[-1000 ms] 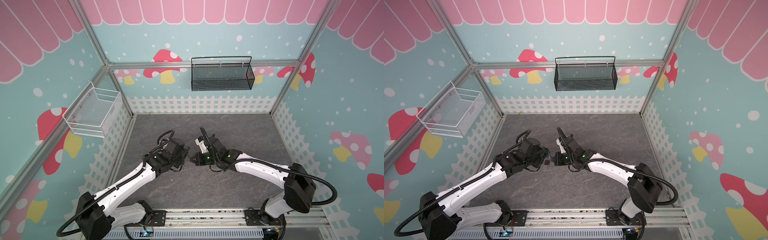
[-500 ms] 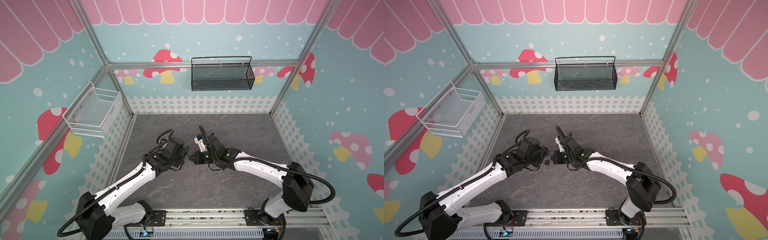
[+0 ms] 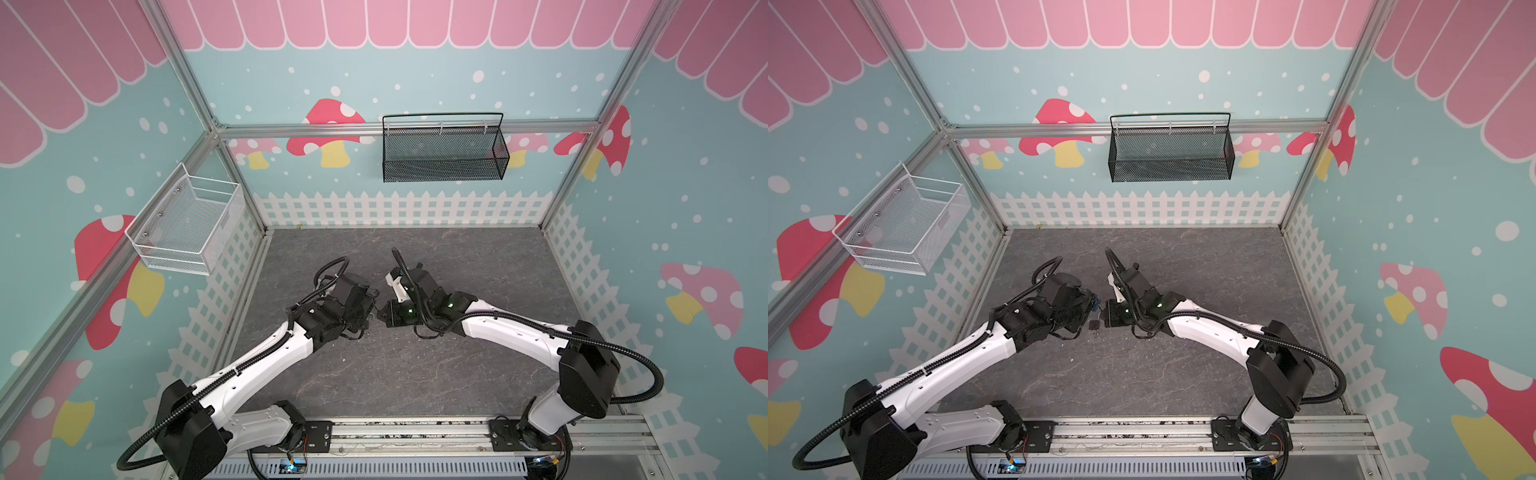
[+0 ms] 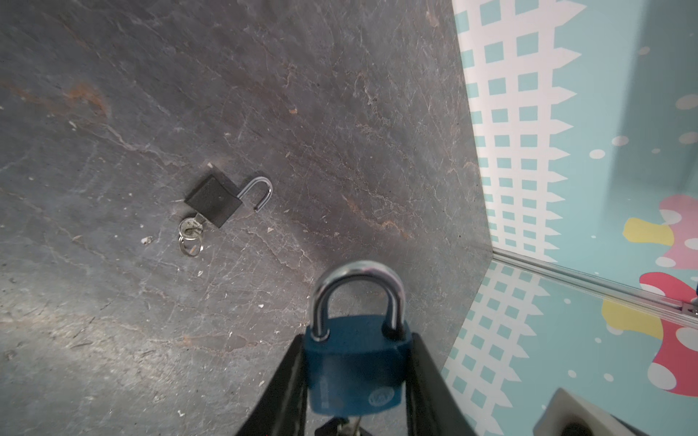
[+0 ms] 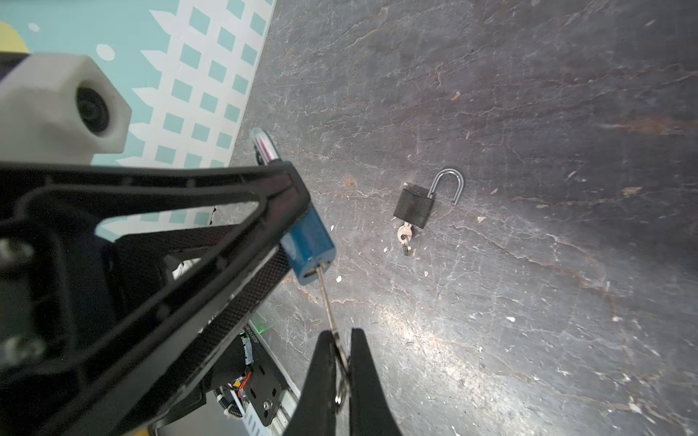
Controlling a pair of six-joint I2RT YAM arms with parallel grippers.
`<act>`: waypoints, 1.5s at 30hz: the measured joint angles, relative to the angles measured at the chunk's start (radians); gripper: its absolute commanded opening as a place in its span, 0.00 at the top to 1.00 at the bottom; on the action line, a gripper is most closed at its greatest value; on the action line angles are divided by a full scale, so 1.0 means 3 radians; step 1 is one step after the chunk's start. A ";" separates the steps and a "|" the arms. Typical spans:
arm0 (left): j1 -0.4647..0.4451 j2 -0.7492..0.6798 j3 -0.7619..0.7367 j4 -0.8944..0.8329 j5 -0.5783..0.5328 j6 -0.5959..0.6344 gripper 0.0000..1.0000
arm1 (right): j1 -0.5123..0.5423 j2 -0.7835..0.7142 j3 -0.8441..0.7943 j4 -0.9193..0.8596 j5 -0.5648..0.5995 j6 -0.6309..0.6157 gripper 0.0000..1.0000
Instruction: Unlock with the key
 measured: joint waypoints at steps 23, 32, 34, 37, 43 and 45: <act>-0.0034 -0.0011 -0.0041 0.0060 0.0005 0.0097 1.00 | -0.0025 0.0004 0.0247 -0.0451 -0.0069 -0.0038 1.00; -0.0001 -0.0011 -0.0041 0.0095 0.0056 0.0131 1.00 | -0.0033 0.0004 0.0286 -0.0482 -0.0067 -0.0041 1.00; 0.0000 -0.0011 -0.0041 0.0093 0.0052 0.0150 1.00 | -0.0041 0.0004 0.0306 -0.0498 -0.0075 -0.0041 1.00; 0.0010 -0.0011 -0.0055 0.0089 0.0042 0.0173 1.00 | -0.0058 0.0004 0.0352 -0.0534 -0.0120 -0.0038 1.00; 0.0018 -0.0011 -0.0098 0.0095 0.0047 0.0181 1.00 | -0.0074 0.0017 0.0378 -0.0577 -0.0154 -0.0042 1.00; 0.0042 -0.0011 -0.0113 0.0083 0.0069 0.0181 1.00 | -0.0074 0.0022 0.0378 -0.0584 -0.0154 -0.0043 1.00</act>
